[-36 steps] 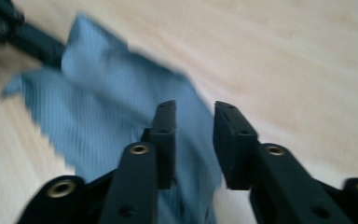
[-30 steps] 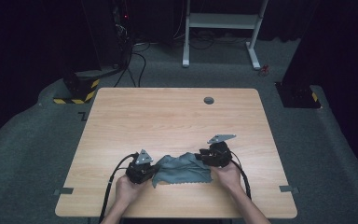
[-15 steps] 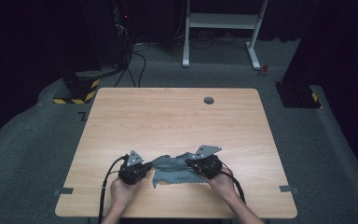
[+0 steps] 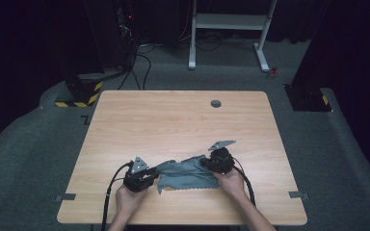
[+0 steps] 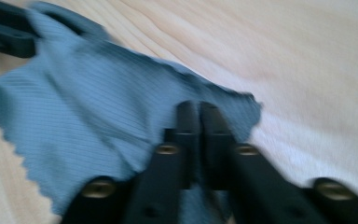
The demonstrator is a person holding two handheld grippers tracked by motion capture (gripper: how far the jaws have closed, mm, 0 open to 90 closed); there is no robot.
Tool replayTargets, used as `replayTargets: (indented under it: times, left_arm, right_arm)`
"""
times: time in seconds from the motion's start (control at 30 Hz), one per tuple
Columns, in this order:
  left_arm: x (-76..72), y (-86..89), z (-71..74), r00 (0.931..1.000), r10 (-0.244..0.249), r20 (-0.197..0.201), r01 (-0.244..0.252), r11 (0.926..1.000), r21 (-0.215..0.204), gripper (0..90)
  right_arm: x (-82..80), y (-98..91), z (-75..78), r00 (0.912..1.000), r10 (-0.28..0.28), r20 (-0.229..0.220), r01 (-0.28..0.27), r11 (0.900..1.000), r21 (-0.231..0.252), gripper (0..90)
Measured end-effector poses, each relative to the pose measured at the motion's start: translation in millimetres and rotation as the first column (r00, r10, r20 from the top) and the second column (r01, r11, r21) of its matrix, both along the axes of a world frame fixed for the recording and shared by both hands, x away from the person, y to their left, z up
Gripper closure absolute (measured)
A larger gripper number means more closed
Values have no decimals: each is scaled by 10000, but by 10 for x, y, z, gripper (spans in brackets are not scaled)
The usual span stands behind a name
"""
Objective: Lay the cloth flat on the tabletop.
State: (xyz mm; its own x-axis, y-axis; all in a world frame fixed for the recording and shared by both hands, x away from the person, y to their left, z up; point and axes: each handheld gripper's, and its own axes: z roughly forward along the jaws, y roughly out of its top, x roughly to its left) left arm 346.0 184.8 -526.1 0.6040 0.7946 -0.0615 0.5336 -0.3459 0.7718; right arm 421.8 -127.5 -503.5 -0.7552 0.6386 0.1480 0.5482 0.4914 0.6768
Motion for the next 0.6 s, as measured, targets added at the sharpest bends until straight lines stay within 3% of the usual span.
replayTargets:
  times: [0.03, 0.1, 0.2, 0.27, 0.33, 0.43, 0.53, 0.57, 0.6]
  left_arm:
    - [-6, -9, -1, 10000, 20, 25, -20, 10000, 18, 706]
    - [-14, -25, 0, 9999, -26, 148, 23, 9998, 198, 694]
    - [-17, -40, -1, 9998, -25, 205, 19, 9996, 268, 678]
    - [-19, -43, 1, 9997, -68, 255, 59, 9993, 358, 670]
    - [-18, -50, 0, 9996, -102, 260, 93, 9993, 362, 650]
    - [-19, -63, -2, 9997, -113, 194, 108, 9996, 270, 620]
    - [-18, -68, 1, 9995, -209, 233, 199, 9990, 397, 592]
    - [-19, -72, 0, 9995, -207, 254, 196, 9990, 411, 582]
    - [-18, -72, 1, 9993, -221, 288, 208, 9987, 458, 568]
  right_arm:
    - [-69, 33, 67, 9984, 123, 552, -120, 9999, -60, 899]
    - [-162, 87, 168, 9919, 367, 1214, -348, 9992, -180, 900]
    - [-256, 158, 244, 9803, 637, 1867, -515, 9963, -693, 897]
    - [-195, 137, 194, 9827, 141, 1844, 24, 9960, -891, 828]
    - [-63, 74, 105, 9872, -681, 1443, 798, 9939, -767, 704]
    - [49, 69, 24, 9863, -1089, 1241, 1199, 9892, -843, 631]
    - [90, 150, -49, 9845, -1112, 1359, 1296, 9823, -1350, 619]
    - [98, 174, -78, 9842, -1073, 1412, 1297, 9784, -1607, 639]
    - [103, 182, -95, 9847, -979, 1445, 1197, 9812, -1511, 732]
